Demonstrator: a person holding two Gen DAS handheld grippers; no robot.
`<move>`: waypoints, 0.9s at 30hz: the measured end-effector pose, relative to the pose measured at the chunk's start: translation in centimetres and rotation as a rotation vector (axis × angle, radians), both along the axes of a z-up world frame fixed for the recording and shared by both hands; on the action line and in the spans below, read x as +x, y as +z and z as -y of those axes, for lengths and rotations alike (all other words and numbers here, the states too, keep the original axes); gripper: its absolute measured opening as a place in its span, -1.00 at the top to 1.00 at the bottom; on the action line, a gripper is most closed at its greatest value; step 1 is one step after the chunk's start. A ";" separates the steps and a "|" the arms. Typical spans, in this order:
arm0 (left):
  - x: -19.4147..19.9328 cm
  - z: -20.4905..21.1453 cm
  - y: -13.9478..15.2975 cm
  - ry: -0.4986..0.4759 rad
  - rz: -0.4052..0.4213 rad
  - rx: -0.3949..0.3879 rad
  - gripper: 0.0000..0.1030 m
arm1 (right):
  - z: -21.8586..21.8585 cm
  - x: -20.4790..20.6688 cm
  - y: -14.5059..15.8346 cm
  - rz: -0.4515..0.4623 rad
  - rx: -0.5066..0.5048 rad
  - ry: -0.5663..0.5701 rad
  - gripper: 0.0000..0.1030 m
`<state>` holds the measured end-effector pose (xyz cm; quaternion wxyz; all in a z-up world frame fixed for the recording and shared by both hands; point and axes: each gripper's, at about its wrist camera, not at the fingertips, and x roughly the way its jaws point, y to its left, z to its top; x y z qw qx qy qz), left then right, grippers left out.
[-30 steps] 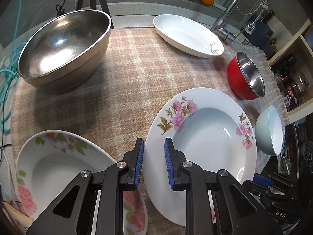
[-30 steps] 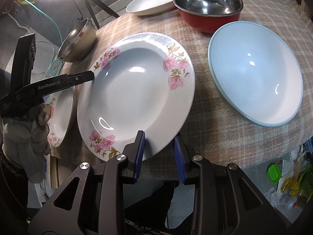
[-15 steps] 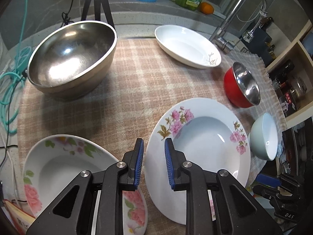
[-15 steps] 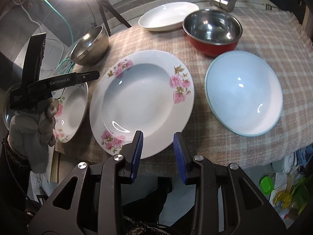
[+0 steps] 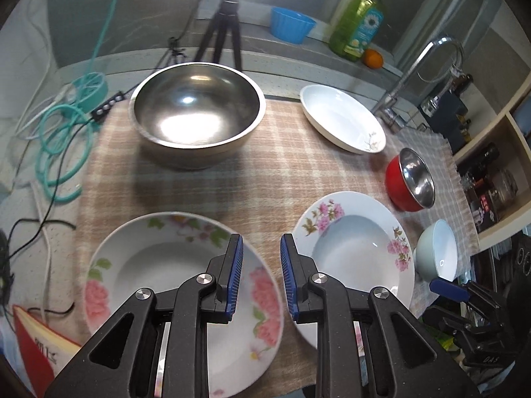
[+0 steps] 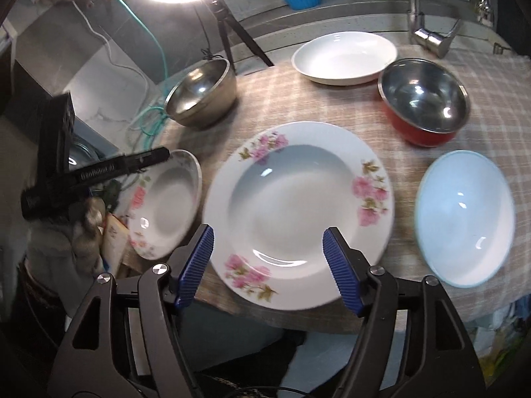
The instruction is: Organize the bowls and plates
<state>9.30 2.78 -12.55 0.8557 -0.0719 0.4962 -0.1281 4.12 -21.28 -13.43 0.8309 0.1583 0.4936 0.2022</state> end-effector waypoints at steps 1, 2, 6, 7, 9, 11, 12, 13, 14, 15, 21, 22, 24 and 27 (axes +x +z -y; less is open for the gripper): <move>-0.2 -0.5 0.1 0.015 0.001 -0.004 0.58 | -0.5 0.2 0.0 0.010 -0.004 0.010 -0.38; -0.6 -1.1 0.1 0.036 0.003 -0.009 0.58 | -1.1 0.5 0.1 0.029 -0.017 0.027 -0.39; -2.3 -3.4 -0.1 0.119 0.002 -0.038 0.58 | -3.2 1.3 0.9 0.100 -0.045 0.081 -0.57; -2.7 -4.0 -0.2 0.138 0.002 -0.040 0.58 | -3.7 1.5 1.1 0.113 -0.041 0.093 -0.58; -3.6 -5.2 -0.3 0.178 0.002 -0.043 0.58 | -4.7 2.2 1.2 0.119 -0.044 0.129 -0.61; -4.4 -6.5 -0.4 0.220 0.001 -0.052 0.58 | -6.1 3.1 1.3 0.115 -0.070 0.164 -0.61; -4.8 -7.3 -0.5 0.246 0.000 -0.055 0.58 | -6.6 3.5 1.2 0.109 -0.085 0.176 -0.61; -5.0 -7.8 -0.5 0.262 0.000 -0.056 0.58 | -7.1 3.9 1.1 0.103 -0.098 0.188 -0.61; -5.3 -8.5 -0.5 0.283 0.001 -0.055 0.58 | -7.7 4.5 0.9 0.097 -0.117 0.197 -0.61; -5.5 -8.9 -0.6 0.299 0.001 -0.052 0.58 | -8.2 4.9 0.8 0.094 -0.136 0.202 -0.61; -6.9 -11.6 -1.3 0.382 -0.003 -0.045 0.58 | -10.8 6.9 -0.4 0.097 -0.167 0.269 -0.54; -7.1 -11.9 -1.5 0.396 -0.007 -0.044 0.58 | -11.2 7.1 -0.6 0.087 -0.157 0.279 -0.50; -7.5 -12.5 -1.9 0.412 -0.016 -0.052 0.58 | -11.9 7.7 -1.2 0.067 -0.152 0.299 -0.24; -7.9 -13.0 -2.6 0.429 -0.034 -0.075 0.58 | -12.8 8.4 -2.0 0.032 -0.139 0.324 -0.02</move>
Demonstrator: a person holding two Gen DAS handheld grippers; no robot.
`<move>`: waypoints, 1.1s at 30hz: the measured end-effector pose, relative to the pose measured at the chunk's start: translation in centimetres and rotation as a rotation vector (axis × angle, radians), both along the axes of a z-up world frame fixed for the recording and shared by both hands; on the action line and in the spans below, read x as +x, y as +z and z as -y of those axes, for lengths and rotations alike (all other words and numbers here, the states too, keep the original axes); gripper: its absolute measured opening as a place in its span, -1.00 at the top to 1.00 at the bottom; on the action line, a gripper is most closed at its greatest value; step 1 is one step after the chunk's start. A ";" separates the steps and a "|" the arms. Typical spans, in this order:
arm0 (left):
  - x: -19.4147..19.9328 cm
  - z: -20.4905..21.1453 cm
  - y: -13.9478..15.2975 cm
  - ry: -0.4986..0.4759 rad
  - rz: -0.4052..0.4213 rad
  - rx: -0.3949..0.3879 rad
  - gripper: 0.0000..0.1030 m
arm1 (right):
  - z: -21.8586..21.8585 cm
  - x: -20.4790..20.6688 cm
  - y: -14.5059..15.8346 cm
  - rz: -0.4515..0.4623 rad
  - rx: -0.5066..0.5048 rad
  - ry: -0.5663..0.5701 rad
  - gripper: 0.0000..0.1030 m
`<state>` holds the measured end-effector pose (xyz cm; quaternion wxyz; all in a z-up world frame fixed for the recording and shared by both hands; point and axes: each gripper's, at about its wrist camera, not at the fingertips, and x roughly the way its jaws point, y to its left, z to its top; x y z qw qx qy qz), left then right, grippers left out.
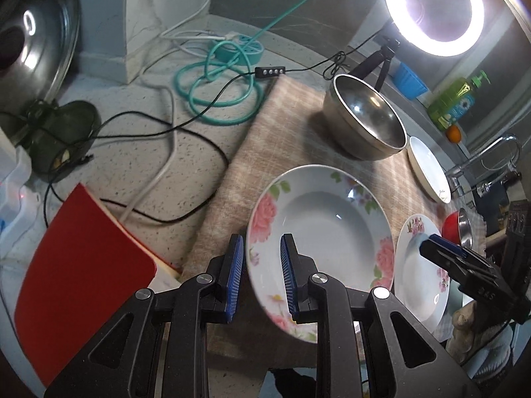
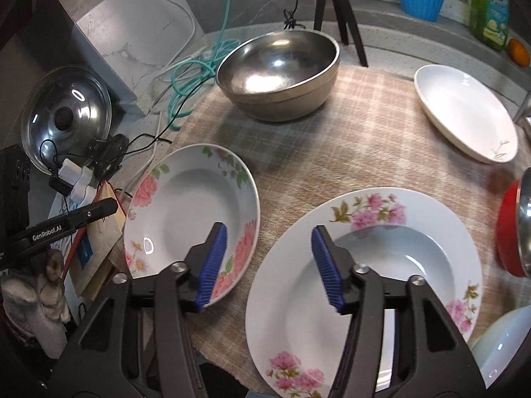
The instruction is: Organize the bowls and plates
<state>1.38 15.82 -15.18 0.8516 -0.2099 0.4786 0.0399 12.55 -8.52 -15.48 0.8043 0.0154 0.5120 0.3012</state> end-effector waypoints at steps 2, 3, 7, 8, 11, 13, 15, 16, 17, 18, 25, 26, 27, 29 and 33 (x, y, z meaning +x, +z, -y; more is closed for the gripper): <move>-0.3 -0.1 -0.4 0.008 -0.008 -0.019 0.58 | -0.3 0.3 -0.5 -0.017 -0.001 0.003 0.00; -0.4 -0.2 -0.6 0.011 -0.013 -0.028 0.58 | -0.4 0.5 -0.7 -0.022 -0.002 0.005 0.06; -0.6 -0.2 -1.2 0.021 -0.025 -0.055 0.58 | -1.3 1.0 -1.3 -0.029 -0.024 0.023 0.16; -0.5 -0.2 -1.3 0.019 -0.028 -0.060 0.58 | -1.4 1.2 -1.4 -0.029 -0.030 0.026 0.17; -0.3 -0.1 -1.7 0.017 -0.040 -0.046 0.58 | -2.0 1.6 -1.7 -0.035 -0.029 0.038 0.25; -0.1 -0.2 -2.1 0.010 -0.048 -0.058 0.58 | -2.4 1.8 -1.8 -0.031 -0.038 0.043 0.29; 0.1 -0.2 -2.3 0.006 -0.053 -0.064 0.58 | -2.7 2.1 -2.0 -0.041 -0.032 0.048 0.37; 0.2 -0.2 -2.4 0.003 -0.055 -0.066 0.58 | -2.9 2.1 -2.1 -0.040 -0.034 0.049 0.37; 0.2 -0.2 -2.4 0.003 -0.055 -0.067 0.58 | -3.0 2.2 -2.1 -0.039 -0.037 0.050 0.38; 0.3 -0.3 -2.5 0.002 -0.055 -0.071 0.58 | -3.2 2.2 -2.2 -0.041 -0.039 0.053 0.42; 0.7 -0.3 -2.9 -0.017 -0.064 -0.089 0.58 | -4.0 2.5 -3.1 -0.070 -0.043 0.082 0.67; 0.7 -0.3 -3.0 -0.020 -0.067 -0.094 0.59 | -4.1 2.5 -3.2 -0.073 -0.038 0.083 0.69; 0.8 -0.3 -3.1 -0.024 -0.070 -0.099 0.59 | -4.2 2.5 -3.2 -0.072 -0.039 0.085 0.70; 0.9 -0.1 -3.1 -0.033 -0.073 -0.100 0.59 | -4.3 2.3 -3.2 -0.062 -0.047 0.084 0.70; 1.0 -0.1 -3.2 -0.029 -0.076 -0.102 0.59 | -4.2 2.3 -3.1 -0.071 -0.039 0.074 0.70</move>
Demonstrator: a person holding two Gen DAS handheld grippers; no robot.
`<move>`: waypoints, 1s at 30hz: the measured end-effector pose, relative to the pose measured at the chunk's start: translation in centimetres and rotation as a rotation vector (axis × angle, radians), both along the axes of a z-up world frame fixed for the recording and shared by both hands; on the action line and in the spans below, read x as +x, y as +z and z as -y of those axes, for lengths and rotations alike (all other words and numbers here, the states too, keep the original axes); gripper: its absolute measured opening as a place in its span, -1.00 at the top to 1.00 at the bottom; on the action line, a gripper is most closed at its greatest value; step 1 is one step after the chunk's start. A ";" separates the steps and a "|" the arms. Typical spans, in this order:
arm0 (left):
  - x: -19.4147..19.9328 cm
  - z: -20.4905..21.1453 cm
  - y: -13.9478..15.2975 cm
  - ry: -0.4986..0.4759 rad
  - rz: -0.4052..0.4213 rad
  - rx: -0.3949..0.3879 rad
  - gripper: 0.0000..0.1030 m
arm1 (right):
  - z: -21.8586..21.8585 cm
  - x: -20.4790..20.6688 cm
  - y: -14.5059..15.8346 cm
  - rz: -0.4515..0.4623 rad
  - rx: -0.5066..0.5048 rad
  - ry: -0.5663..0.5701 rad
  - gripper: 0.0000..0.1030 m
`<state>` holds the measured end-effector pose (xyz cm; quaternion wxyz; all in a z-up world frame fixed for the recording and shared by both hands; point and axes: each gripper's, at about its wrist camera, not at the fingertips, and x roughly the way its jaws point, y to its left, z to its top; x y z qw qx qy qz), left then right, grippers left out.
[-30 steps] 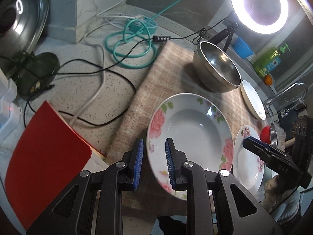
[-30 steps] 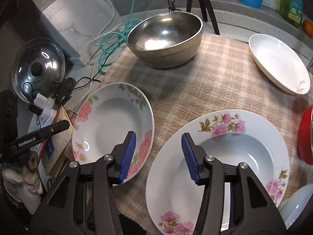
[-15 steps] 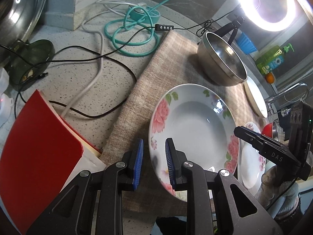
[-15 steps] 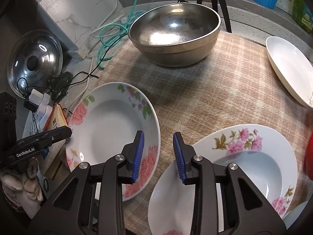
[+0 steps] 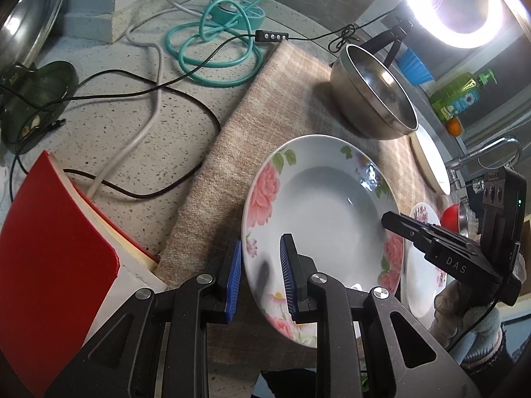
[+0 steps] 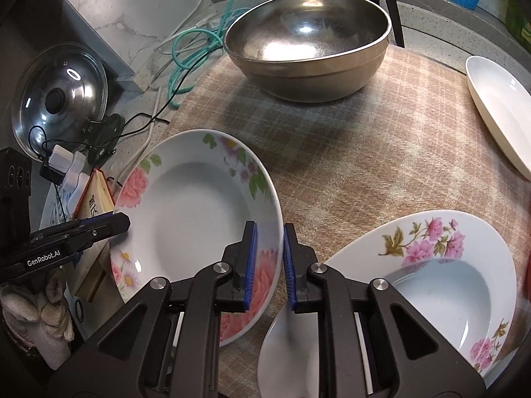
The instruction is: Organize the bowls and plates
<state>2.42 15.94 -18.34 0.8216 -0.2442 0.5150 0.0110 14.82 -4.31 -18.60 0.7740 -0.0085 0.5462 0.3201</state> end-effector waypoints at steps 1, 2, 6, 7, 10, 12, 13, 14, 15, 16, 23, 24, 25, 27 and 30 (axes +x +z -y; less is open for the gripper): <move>0.1 0.1 0.1 -0.002 -0.003 0.006 0.59 | 0.0 0.0 0.0 0.001 -0.002 -0.001 0.70; 0.2 0.1 0.1 -0.004 -0.004 0.009 0.59 | 0.0 -0.1 0.0 0.001 -0.002 -0.003 0.70; 0.2 0.2 0.5 -0.012 -0.001 0.018 0.59 | 0.3 -0.3 0.2 -0.003 0.002 -0.011 0.70; 0.2 0.2 0.6 -0.012 0.001 0.021 0.59 | 0.5 -0.4 0.3 -0.005 0.005 -0.016 0.70; 0.3 0.2 1.0 -0.010 0.009 0.029 0.59 | 0.7 -0.6 0.6 -0.005 0.018 -0.031 0.70; 0.3 0.3 1.3 -0.009 0.016 0.034 0.59 | 0.9 -0.8 0.9 0.001 0.022 -0.037 0.70; 0.4 0.3 1.5 -0.009 0.020 0.037 0.59 | 0.9 -0.8 1.1 0.002 0.024 -0.042 0.70; 0.5 0.3 1.7 -0.010 0.024 0.040 0.59 | 1.1 -0.9 1.2 0.001 0.029 -0.048 0.70; 0.5 0.4 1.8 -0.010 0.027 0.041 0.59 | 1.2 -0.9 1.4 0.000 0.034 -0.054 0.70; 0.5 0.4 2.0 -0.011 0.031 0.044 0.59 | 1.4 -0.9 1.6 -0.001 0.043 -0.064 0.70; 0.9 1.4 3.6 -0.040 0.068 0.057 0.59 | 3.3 -1.5 3.0 0.012 0.065 -0.107 0.70; 0.9 1.6 3.9 -0.048 0.075 0.059 0.59 | 3.6 -1.6 3.2 0.011 0.068 -0.115 0.70; 1.0 1.8 4.1 -0.054 0.080 0.058 0.59 | 4.2 -1.7 3.3 0.008 0.073 -0.127 0.70; 1.3 2.4 4.5 -0.071 0.089 0.055 0.59 | 5.1 -1.9 3.5 0.005 0.079 -0.147 0.70; 1.9 3.4 4.8 -0.104 0.099 0.051 0.59 | 6.7 -2.3 3.8 0.004 0.082 -0.181 0.70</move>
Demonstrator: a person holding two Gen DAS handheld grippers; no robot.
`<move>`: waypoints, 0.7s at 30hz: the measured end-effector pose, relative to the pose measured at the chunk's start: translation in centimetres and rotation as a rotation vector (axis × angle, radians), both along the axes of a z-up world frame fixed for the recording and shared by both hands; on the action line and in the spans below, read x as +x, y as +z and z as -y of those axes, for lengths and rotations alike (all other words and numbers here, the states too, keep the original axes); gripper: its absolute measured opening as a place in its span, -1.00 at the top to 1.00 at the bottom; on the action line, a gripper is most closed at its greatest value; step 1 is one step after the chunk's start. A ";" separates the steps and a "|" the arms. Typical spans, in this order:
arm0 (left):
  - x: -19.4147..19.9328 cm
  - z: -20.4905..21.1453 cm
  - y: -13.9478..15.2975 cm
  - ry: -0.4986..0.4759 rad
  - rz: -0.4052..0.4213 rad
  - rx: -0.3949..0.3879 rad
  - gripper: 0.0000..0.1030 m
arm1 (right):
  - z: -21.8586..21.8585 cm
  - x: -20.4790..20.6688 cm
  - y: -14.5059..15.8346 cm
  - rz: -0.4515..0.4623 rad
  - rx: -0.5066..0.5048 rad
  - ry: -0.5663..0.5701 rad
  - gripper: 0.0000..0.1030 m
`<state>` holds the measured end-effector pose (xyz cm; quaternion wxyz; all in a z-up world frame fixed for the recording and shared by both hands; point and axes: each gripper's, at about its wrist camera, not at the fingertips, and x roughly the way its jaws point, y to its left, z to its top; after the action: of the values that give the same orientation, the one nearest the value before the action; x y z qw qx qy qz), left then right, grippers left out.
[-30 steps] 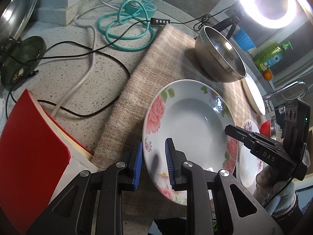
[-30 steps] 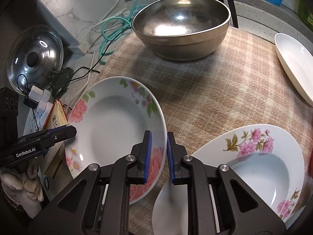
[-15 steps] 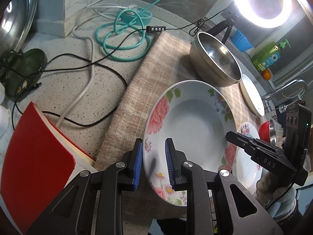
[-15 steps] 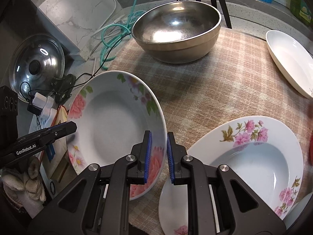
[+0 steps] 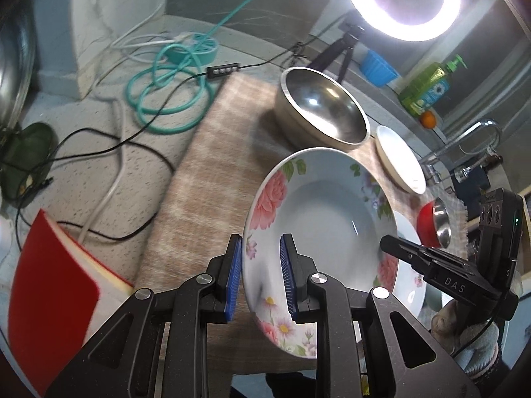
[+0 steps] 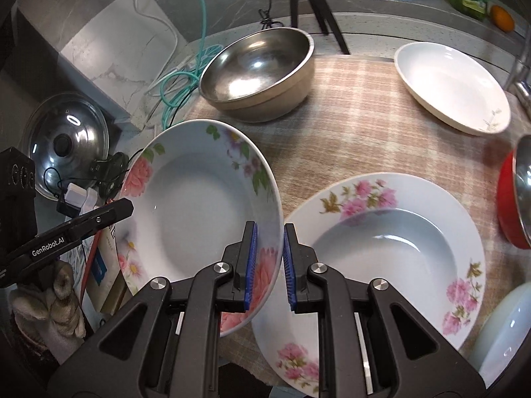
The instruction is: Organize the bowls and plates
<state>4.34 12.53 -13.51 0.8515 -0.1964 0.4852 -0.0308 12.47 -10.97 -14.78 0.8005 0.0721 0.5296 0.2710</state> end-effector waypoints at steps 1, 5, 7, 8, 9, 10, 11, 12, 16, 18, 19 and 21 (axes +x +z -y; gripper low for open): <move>0.2 0.2 0.1 -0.010 0.001 0.000 0.59 | 0.6 -0.2 0.1 0.000 0.000 -0.014 0.70; 1.0 2.0 0.2 -0.059 0.004 -0.005 0.59 | 2.7 -0.8 -0.1 -0.011 -0.002 -0.062 0.70; 1.4 3.0 0.1 -0.089 0.002 -0.006 0.59 | 3.8 -1.2 -0.3 -0.020 -0.003 -0.089 0.70; 1.5 3.4 0.1 -0.100 0.001 -0.006 0.59 | 4.3 -1.4 -0.4 -0.024 -0.003 -0.100 0.70; 1.7 3.9 0.0 -0.115 -0.001 -0.005 0.59 | 4.7 -1.7 -0.5 -0.028 -0.004 -0.110 0.70; 1.9 4.4 -0.1 -0.130 -0.003 -0.004 0.59 | 5.3 -1.9 -0.6 -0.032 -0.005 -0.123 0.70; 2.0 4.8 -0.1 -0.139 -0.005 -0.004 0.59 | 5.7 -2.1 -0.8 -0.037 -0.006 -0.133 0.70; 2.2 5.3 -0.2 -0.154 -0.007 -0.005 0.59 | 6.1 -2.3 -0.9 -0.041 -0.008 -0.142 0.70; 2.9 7.0 -0.4 -0.201 -0.011 -0.002 0.59 | 7.9 -3.0 -1.3 -0.061 -0.015 -0.186 0.70; 3.3 8.0 -0.4 -0.226 -0.013 0.002 0.59 | 8.6 -3.4 -1.5 -0.066 -0.018 -0.206 0.70; 3.5 8.4 -0.5 -0.238 -0.014 0.004 0.59 | 9.1 -3.6 -1.6 -0.070 -0.017 -0.217 0.70; 3.9 9.3 -0.7 -0.262 -0.016 0.009 0.59 | 9.9 -4.0 -1.8 -0.078 -0.014 -0.238 0.70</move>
<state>8.19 3.25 -14.18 0.8370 -0.1278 0.5138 -0.1381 8.43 -20.91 -16.55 0.8062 0.1391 0.5501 0.1674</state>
